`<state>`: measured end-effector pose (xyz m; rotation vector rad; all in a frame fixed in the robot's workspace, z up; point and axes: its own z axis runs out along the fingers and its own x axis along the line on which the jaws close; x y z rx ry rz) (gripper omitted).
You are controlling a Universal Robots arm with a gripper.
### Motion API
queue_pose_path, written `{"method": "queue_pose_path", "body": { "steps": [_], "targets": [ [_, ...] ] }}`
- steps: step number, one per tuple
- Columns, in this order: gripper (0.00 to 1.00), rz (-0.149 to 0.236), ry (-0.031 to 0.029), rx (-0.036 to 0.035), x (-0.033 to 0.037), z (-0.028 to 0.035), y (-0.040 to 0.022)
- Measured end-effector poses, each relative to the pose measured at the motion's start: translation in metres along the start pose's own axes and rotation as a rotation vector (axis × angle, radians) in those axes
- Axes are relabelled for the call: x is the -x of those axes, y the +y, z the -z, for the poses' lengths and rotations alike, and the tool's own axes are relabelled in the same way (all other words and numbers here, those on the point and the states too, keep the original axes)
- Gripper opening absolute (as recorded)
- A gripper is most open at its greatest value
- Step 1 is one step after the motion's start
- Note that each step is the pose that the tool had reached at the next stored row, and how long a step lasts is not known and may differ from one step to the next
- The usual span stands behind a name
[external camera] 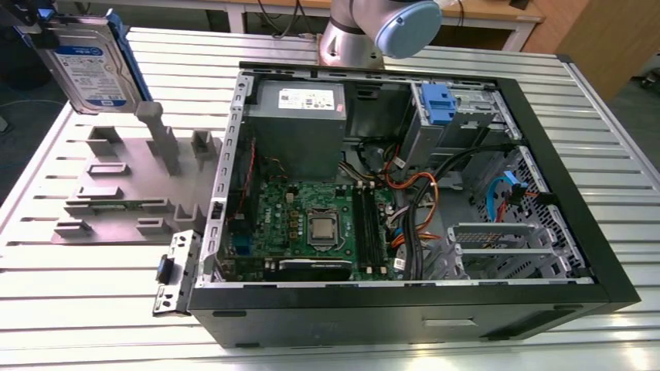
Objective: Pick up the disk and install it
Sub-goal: 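Pick up the disk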
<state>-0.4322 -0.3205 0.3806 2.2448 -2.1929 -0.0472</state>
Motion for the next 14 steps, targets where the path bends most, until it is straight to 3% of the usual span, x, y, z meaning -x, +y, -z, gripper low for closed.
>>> {"method": "queue_pose_path", "body": {
  "steps": [9,14],
  "targets": [
    [0.36,0.0,-0.0001,-0.0001,-0.006,0.001,0.0002],
    [0.36,0.0,0.0,-0.0001,-0.0059,0.0098,0.0003]
  ]
}}
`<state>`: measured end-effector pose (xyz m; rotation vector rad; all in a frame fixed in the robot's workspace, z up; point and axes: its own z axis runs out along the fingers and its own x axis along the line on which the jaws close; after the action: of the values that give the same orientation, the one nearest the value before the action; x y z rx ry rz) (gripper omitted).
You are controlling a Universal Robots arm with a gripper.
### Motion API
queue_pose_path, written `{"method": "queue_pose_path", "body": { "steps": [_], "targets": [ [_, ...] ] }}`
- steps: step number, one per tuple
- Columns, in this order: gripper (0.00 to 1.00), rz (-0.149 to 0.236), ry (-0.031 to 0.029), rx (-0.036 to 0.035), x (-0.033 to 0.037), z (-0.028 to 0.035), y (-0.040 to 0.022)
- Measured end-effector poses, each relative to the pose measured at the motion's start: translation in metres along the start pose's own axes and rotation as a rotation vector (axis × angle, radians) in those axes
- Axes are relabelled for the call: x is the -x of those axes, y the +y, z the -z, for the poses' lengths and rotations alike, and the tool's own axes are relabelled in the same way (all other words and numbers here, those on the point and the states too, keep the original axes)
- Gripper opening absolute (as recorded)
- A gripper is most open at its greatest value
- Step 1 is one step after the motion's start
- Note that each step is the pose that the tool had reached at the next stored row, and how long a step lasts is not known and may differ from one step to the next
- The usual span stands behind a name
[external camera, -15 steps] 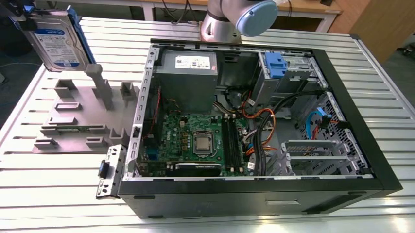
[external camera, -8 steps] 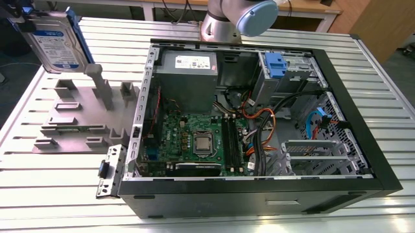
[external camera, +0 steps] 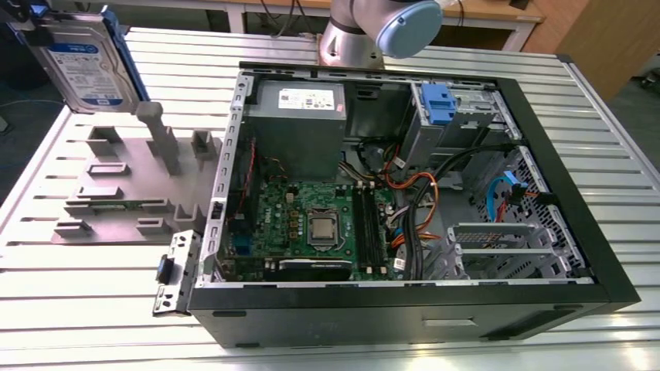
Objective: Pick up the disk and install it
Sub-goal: 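Pick up the disk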
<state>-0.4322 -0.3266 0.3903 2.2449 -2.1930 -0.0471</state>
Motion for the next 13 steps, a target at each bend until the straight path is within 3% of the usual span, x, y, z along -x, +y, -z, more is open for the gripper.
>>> {"method": "queue_pose_path", "body": {
  "steps": [13],
  "targets": [
    [0.36,0.0,0.0,0.0,0.0006,0.0318,0.0008]
  ]
}}
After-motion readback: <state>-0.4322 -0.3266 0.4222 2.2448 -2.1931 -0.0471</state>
